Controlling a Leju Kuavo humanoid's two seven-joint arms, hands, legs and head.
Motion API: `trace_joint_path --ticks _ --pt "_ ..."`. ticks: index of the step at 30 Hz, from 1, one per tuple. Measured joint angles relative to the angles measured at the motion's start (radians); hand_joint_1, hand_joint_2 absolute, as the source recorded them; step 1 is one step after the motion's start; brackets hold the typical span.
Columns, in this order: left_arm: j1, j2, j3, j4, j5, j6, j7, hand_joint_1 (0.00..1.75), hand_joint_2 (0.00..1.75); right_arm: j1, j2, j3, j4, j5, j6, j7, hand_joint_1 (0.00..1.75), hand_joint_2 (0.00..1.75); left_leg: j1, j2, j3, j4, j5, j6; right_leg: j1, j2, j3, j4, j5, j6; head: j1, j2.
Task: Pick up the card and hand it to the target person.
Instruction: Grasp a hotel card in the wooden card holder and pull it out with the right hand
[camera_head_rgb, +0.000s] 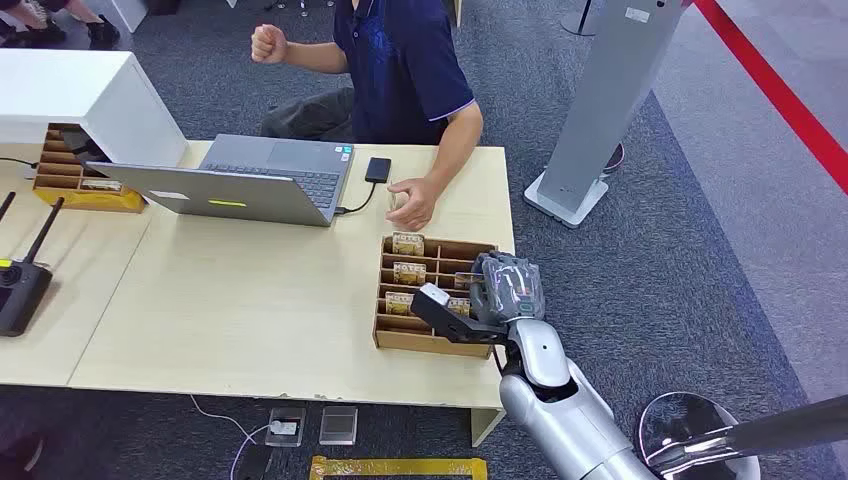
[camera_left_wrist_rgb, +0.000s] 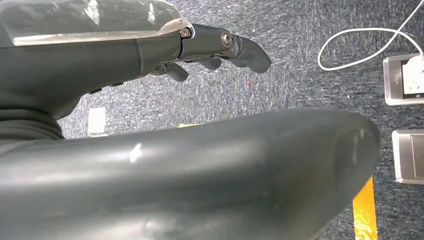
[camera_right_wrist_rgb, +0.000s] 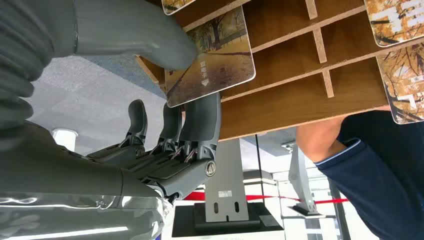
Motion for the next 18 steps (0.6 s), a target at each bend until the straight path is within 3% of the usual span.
trace_joint_path --ticks 12,18 --pt "-0.001 0.001 0.000 0.000 0.000 -0.001 0.000 0.00 0.00 -0.002 0.017 0.004 0.010 -0.002 0.006 -0.019 1.53 1.75 0.000 0.000 0.000 0.000 0.000 0.000 0.000 0.000 0.000 0.000 0.000 0.000 0.000 0.000" --pt "-0.001 0.002 -0.001 0.000 0.000 -0.001 0.000 0.00 0.00 -0.005 0.023 0.011 0.020 -0.016 0.001 -0.030 1.61 1.75 0.000 0.000 0.000 0.000 0.000 0.000 0.000 0.000 0.000 0.000 0.000 0.000 0.000 0.000"
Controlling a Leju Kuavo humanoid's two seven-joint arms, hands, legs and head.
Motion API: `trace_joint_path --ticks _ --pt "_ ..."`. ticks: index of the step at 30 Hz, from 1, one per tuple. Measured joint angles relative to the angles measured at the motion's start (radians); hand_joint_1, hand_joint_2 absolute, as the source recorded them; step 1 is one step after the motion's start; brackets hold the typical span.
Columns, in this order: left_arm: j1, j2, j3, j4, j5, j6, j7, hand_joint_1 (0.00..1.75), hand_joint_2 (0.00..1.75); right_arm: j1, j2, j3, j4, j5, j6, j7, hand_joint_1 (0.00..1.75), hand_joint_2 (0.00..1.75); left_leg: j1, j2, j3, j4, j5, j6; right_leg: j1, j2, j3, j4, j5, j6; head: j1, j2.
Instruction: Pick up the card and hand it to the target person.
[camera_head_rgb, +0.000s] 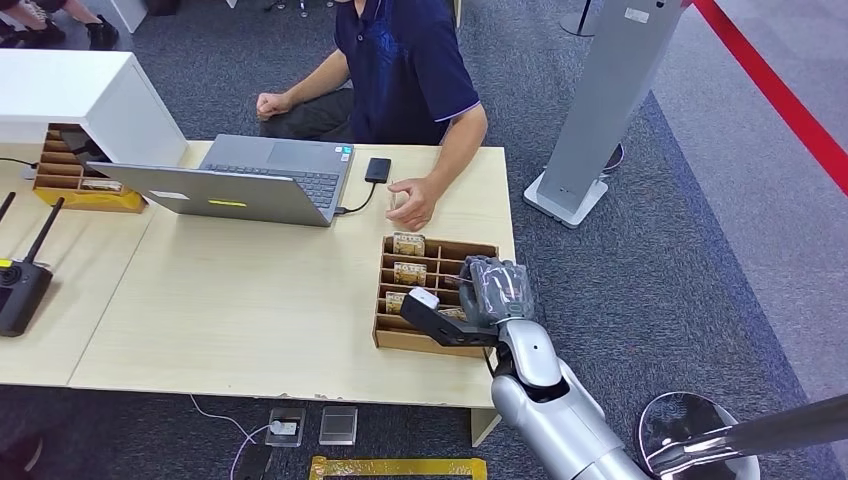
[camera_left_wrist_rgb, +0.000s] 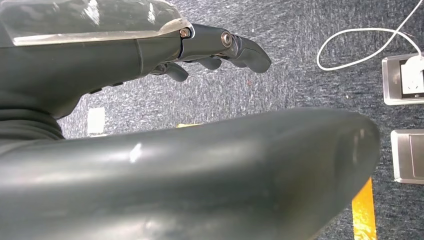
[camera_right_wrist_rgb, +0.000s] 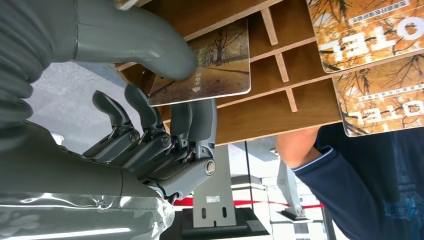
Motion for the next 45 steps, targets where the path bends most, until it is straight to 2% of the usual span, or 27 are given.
trace_joint_path --ticks 18,36,45 --pt "0.000 0.002 -0.002 0.000 -0.001 -0.002 -0.004 0.00 0.00 -0.015 -0.018 -0.003 -0.035 -0.042 -0.040 -0.002 1.75 1.75 0.000 0.000 0.000 0.000 0.000 0.000 0.000 0.000 0.000 0.000 0.000 0.000 0.000 0.000" --pt "0.001 0.004 -0.008 0.000 0.000 -0.002 -0.004 0.00 0.00 -0.029 -0.060 -0.056 -0.180 -0.058 -0.051 0.000 1.65 1.75 0.000 0.000 0.000 0.000 0.000 0.000 0.000 0.000 0.000 0.000 0.000 0.000 0.000 0.000" --pt "0.001 0.004 -0.009 0.000 0.001 0.000 -0.004 0.00 0.00 -0.044 -0.079 -0.106 -0.300 -0.108 -0.116 -0.048 1.64 1.75 0.000 0.000 0.000 0.000 0.000 0.000 0.000 0.000 0.000 0.000 0.000 0.000 0.000 0.000"
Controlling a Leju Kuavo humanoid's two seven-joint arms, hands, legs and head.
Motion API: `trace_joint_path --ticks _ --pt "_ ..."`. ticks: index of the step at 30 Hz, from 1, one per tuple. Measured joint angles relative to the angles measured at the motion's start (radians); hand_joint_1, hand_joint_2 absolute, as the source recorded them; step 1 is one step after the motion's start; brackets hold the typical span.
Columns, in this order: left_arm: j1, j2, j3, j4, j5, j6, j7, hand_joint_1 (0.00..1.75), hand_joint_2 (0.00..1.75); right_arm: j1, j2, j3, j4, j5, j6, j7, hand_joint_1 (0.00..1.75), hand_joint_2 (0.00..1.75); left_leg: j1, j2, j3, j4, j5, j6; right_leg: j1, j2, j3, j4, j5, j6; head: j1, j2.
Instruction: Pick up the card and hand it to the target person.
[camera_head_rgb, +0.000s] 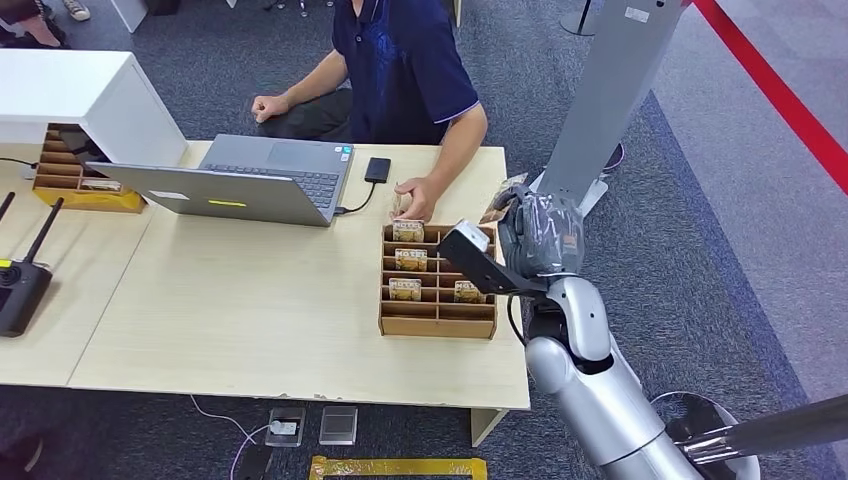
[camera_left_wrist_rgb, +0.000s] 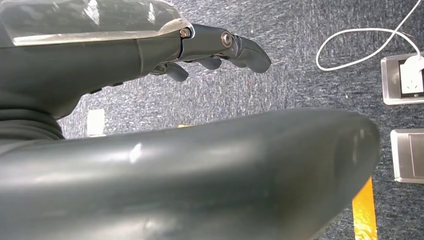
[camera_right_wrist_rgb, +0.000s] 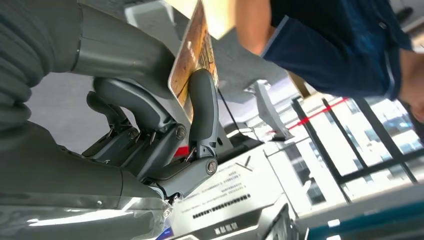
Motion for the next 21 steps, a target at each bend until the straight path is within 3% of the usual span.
trace_joint_path --ticks 7,14,17,21 --pt "0.000 0.000 0.000 0.000 -0.006 -0.002 -0.001 0.00 0.00 -0.071 0.004 -0.022 -0.006 -0.046 -0.052 -0.076 1.56 1.75 0.000 0.000 0.000 0.000 0.000 0.000 0.000 0.000 0.000 0.000 0.000 0.000 0.001 0.000" --pt "-0.001 0.000 -0.002 0.000 -0.021 -0.007 -0.005 0.00 0.00 -0.146 0.030 -0.029 0.066 -0.137 -0.072 -0.144 1.61 1.75 0.000 0.000 0.000 0.000 0.000 0.000 0.000 0.000 0.000 0.000 0.000 0.000 0.000 0.000" --pt "-0.001 0.000 -0.004 0.000 -0.029 -0.010 -0.005 0.00 0.00 -0.170 0.048 -0.036 0.118 -0.281 -0.051 -0.231 1.63 1.75 0.000 0.000 0.000 0.000 0.000 0.000 0.000 0.000 0.000 0.000 0.000 0.000 0.000 0.000" --pt "-0.002 0.003 -0.006 0.000 -0.043 -0.011 -0.005 0.00 0.00 -0.228 0.082 -0.057 0.243 -0.575 0.025 -0.420 1.65 1.75 0.000 0.000 0.000 0.000 0.000 0.000 0.000 0.000 0.000 0.000 0.000 0.000 0.000 0.000"
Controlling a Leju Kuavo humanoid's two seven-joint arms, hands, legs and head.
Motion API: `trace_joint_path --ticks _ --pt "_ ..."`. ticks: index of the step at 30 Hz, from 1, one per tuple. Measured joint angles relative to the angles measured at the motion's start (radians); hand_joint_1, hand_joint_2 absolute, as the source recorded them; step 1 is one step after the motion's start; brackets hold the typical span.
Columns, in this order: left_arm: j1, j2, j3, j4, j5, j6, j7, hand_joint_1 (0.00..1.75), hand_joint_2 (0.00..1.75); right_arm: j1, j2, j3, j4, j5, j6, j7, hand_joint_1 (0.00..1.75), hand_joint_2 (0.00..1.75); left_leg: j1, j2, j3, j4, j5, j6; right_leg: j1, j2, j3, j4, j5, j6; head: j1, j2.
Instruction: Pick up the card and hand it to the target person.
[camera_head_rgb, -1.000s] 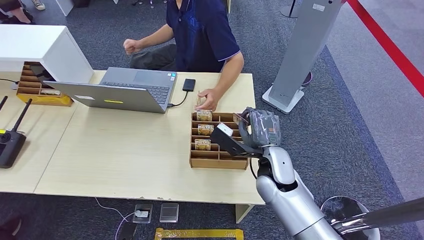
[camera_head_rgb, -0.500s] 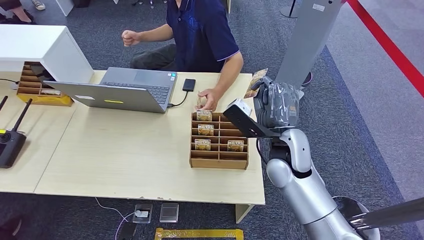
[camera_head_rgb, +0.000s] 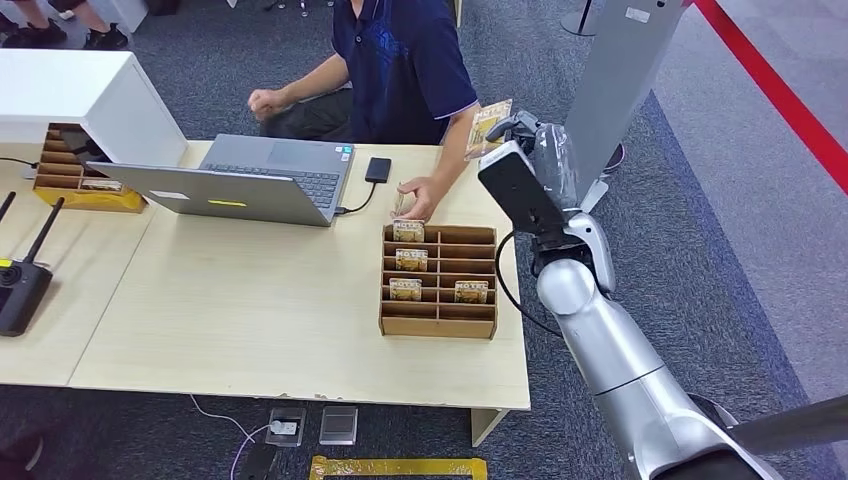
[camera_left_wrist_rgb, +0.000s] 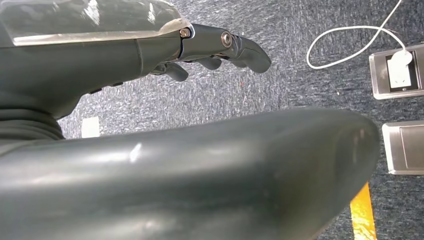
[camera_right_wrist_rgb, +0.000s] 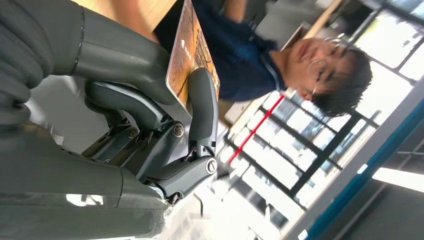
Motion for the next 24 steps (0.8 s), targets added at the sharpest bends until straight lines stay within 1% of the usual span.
trace_joint_path --ticks 1,3,7,9,14,24 --pt "0.000 0.001 0.000 0.000 -0.001 0.000 0.000 0.00 0.00 -0.013 0.009 -0.005 0.035 -0.051 0.017 -0.031 1.64 1.75 0.000 0.000 0.000 0.000 0.000 0.000 0.000 0.000 0.000 0.000 0.000 0.000 0.000 0.000" --pt "-0.001 0.003 0.000 0.000 -0.003 0.002 0.000 0.00 0.00 -0.036 0.027 -0.014 0.102 -0.122 0.053 -0.065 1.64 1.75 0.000 0.000 0.000 0.000 0.000 0.000 0.000 0.000 0.000 0.000 0.000 0.000 0.000 0.000" --pt "-0.001 0.011 0.000 0.000 -0.010 0.007 0.000 0.00 0.00 -0.071 0.061 -0.029 0.226 -0.273 0.161 -0.098 1.64 1.75 0.000 0.000 0.000 0.000 0.000 0.000 0.000 0.000 0.000 0.000 0.000 0.000 0.000 0.000" --pt "-0.002 0.014 0.000 0.000 -0.011 0.009 0.000 0.00 0.00 -0.083 0.073 -0.031 0.273 -0.316 0.196 -0.104 1.64 1.75 0.000 0.000 0.000 0.000 0.000 0.000 0.000 0.000 0.000 0.000 0.000 0.000 0.000 0.000" --pt "-0.002 0.021 0.000 0.000 -0.011 0.023 0.009 0.00 0.00 -0.095 0.108 -0.034 0.366 -0.353 0.230 -0.107 1.65 1.75 0.000 0.000 0.000 0.000 0.000 0.000 0.000 0.000 0.000 0.000 0.000 0.000 -0.001 0.000" --pt "-0.002 0.030 0.000 0.000 -0.010 0.045 0.016 0.00 0.00 -0.106 0.160 -0.028 0.473 -0.368 0.222 -0.107 1.60 1.75 0.000 0.000 0.000 0.000 0.000 0.000 0.000 0.000 0.000 0.000 0.000 0.000 0.000 0.000"
